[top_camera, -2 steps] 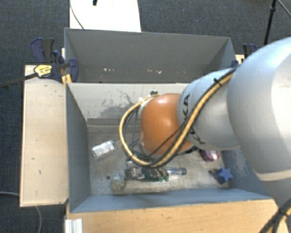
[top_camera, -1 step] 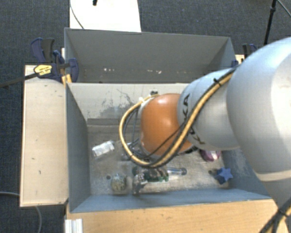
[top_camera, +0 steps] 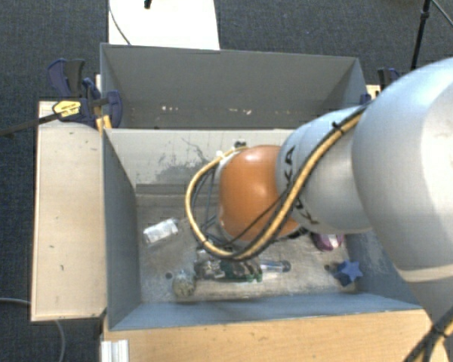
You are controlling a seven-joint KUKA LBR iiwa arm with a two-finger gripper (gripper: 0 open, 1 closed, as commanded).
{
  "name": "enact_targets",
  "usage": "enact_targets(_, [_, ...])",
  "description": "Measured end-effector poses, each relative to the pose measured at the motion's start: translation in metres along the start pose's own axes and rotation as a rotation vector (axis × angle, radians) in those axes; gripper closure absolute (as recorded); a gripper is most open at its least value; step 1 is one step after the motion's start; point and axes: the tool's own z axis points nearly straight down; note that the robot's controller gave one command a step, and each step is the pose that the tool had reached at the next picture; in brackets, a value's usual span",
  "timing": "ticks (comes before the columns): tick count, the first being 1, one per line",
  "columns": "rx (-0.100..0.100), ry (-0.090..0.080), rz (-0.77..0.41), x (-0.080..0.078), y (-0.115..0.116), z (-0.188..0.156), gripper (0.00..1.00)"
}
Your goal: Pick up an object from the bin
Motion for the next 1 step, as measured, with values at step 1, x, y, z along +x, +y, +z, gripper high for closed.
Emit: enact_targets(1, [0.0,0.0,0.002,-0.0001,-0.0001,0.0,0.0])
